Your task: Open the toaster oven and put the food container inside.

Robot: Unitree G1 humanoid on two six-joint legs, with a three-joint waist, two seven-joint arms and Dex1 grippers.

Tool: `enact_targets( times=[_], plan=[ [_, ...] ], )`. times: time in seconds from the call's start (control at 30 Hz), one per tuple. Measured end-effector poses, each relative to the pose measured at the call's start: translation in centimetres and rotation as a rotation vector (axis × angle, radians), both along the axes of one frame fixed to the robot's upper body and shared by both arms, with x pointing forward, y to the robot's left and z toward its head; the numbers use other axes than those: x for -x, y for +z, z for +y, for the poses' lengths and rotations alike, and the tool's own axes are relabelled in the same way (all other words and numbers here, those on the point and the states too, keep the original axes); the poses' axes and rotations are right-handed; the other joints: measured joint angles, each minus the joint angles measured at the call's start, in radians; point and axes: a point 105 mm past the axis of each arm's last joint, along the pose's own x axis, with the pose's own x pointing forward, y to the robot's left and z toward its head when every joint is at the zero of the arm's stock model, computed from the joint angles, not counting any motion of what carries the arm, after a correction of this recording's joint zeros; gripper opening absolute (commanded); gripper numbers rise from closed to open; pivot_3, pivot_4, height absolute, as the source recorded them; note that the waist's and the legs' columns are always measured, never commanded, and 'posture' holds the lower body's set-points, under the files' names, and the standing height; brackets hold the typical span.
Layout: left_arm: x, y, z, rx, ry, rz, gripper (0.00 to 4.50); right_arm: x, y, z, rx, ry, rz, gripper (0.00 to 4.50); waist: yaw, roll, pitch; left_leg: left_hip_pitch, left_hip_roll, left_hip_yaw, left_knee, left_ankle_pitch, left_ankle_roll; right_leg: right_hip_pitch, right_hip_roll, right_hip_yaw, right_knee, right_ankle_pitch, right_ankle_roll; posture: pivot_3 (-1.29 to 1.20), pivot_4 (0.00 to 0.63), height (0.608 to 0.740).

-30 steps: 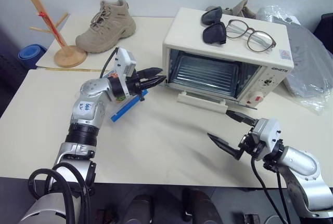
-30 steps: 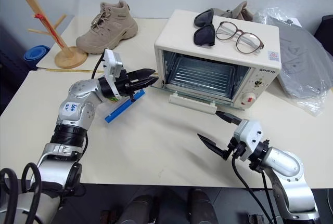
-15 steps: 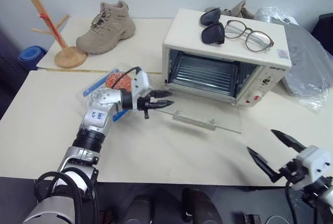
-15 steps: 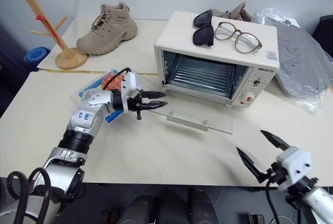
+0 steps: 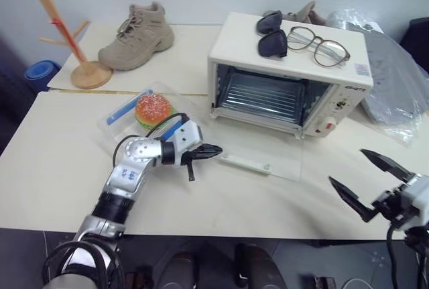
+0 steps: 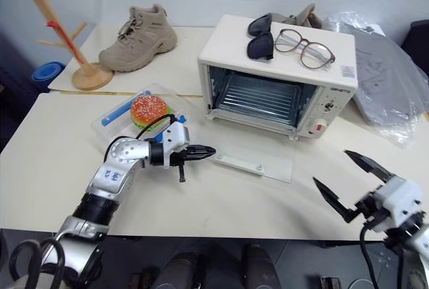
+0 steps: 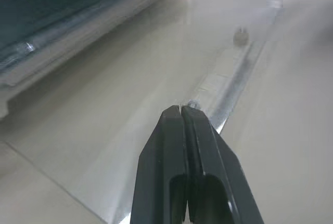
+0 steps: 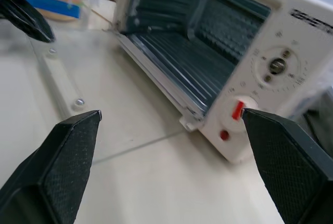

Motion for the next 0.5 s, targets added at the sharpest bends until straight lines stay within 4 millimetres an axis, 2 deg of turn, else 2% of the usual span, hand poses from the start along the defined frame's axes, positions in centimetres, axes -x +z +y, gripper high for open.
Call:
enact_targets(
  times=[0.07,0.13,0.23,0.33,0.37,0.43,0.5],
  plan=[
    [1.3,1.2,2.4,0.129,0.081,0.001,0.04,-0.7,0.6,1.0,-0.036,0.065,-0.007,4.5,-0.007,0.0,0.0,0.0,0.002,0.0,0.0,0.0,-0.002,-0.002,0.0,-0.001,0.001,-0.001,-0.002,0.0,0.15,0.74],
    [2.6,3.0,6.3,0.209,0.204,-0.003,0.44,-1.2,1.1,1.9,-0.056,0.124,-0.016,4.5,-0.006,0.0,0.0,0.0,0.003,-0.001,-0.001,0.0,-0.004,-0.002,0.001,-0.002,0.002,-0.002,-0.004,0.0,0.15,0.74],
    [4.7,4.3,10.6,0.251,0.372,0.02,1.19,-1.8,1.6,2.9,-0.065,0.181,-0.038,4.5,0.0,0.001,0.0,0.002,0.002,-0.002,0.0,-0.001,-0.003,0.0,0.0,-0.002,0.002,-0.003,-0.005,0.0,0.15,0.74],
    [7.2,3.5,14.2,0.281,0.57,0.086,2.0,-2.6,2.4,4.1,-0.083,0.218,-0.088,4.5,-0.001,0.0,0.0,0.001,0.002,-0.002,0.0,-0.003,-0.002,0.001,-0.001,-0.002,0.001,-0.002,-0.004,0.0,0.15,0.74],
    [8.3,2.9,16.5,0.316,0.702,0.118,2.33,-2.8,2.4,4.7,-0.084,0.235,-0.096,4.5,-0.001,0.0,0.0,0.001,0.002,-0.002,0.0,-0.003,-0.002,0.0,-0.001,-0.002,0.0,-0.002,-0.004,0.0,0.15,0.74],
    [9.9,2.0,19.7,0.36,0.892,0.154,2.9,-3.2,2.0,5.5,-0.105,0.255,-0.096,4.5,0.0,-0.001,0.0,0.001,0.002,-0.003,-0.001,-0.003,-0.002,0.0,-0.001,-0.003,0.0,-0.003,-0.005,0.0,0.15,0.74],
    [11.4,1.3,21.9,0.37,1.013,0.173,3.51,-3.2,1.8,6.4,-0.131,0.304,-0.103,4.5,0.004,-0.001,0.0,0.001,0.002,-0.003,0.0,-0.003,-0.002,0.0,-0.001,-0.003,0.0,-0.003,-0.005,0.0,0.15,0.74]
  ],
)
